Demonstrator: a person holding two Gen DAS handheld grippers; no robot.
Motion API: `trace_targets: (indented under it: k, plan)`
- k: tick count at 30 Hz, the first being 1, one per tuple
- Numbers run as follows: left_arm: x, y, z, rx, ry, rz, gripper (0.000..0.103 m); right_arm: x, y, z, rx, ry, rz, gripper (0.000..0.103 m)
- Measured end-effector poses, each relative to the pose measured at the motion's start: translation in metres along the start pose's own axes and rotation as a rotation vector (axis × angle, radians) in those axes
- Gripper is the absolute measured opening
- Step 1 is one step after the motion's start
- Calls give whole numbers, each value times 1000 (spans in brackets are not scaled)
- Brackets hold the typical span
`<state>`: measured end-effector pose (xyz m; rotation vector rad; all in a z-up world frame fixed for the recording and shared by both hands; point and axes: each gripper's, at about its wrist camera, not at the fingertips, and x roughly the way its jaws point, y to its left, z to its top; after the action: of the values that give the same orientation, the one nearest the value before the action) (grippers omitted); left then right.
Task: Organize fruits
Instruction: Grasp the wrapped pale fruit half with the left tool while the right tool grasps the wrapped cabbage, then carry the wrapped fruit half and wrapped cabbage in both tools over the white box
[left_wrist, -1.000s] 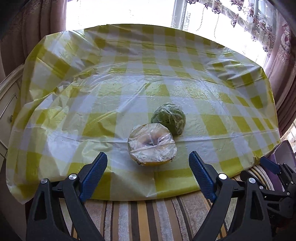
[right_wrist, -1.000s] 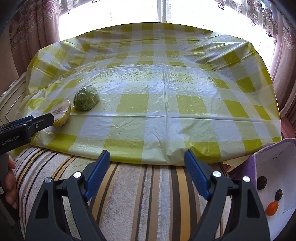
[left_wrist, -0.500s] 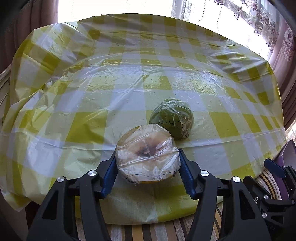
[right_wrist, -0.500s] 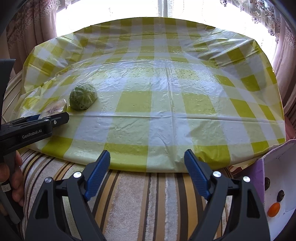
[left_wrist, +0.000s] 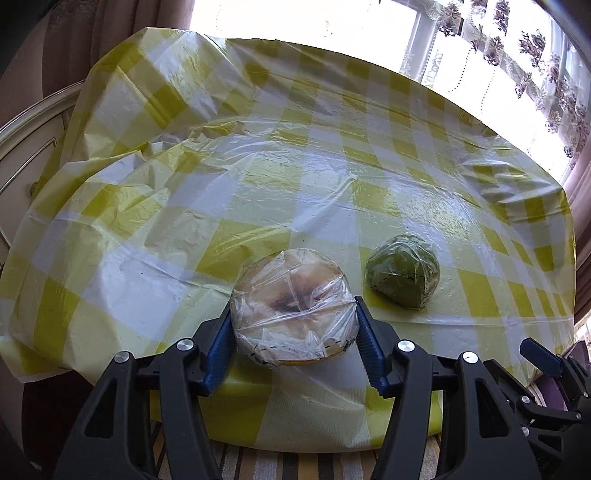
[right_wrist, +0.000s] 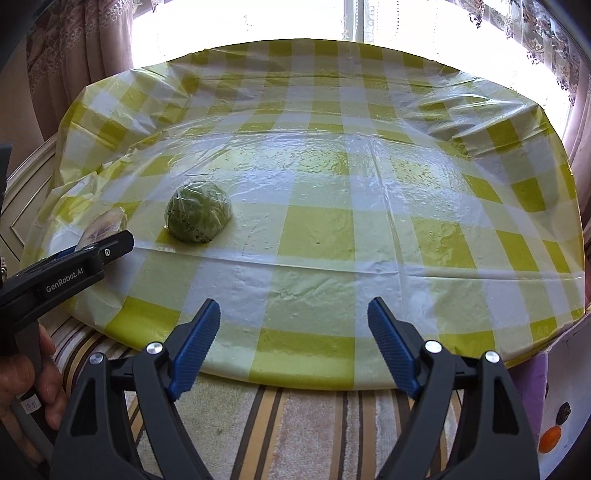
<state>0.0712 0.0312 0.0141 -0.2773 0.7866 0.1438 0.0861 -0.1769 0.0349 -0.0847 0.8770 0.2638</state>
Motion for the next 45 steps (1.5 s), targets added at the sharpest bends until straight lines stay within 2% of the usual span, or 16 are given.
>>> trace_targets:
  k: [8, 15, 20, 25, 33, 45]
  plan:
    - [-7, 16, -1, -74, -48, 26, 57, 23, 23, 28, -2, 0, 41, 82]
    - [-16, 24, -2, -117, -98, 55, 57, 40, 48, 46, -41, -9, 40, 82]
    - [-17, 26, -2, -125, -103, 64, 57, 48, 61, 53, -60, -9, 34, 82]
    - [-18, 30, -3, -143, -110, 71, 57, 62, 71, 60, -72, 27, 28, 82]
    - [-18, 31, -3, -155, -113, 85, 57, 73, 82, 65, -111, 45, 21, 66]
    - [-20, 20, -7, -125, -104, 94, 57, 64, 70, 57, -85, 42, 44, 64]
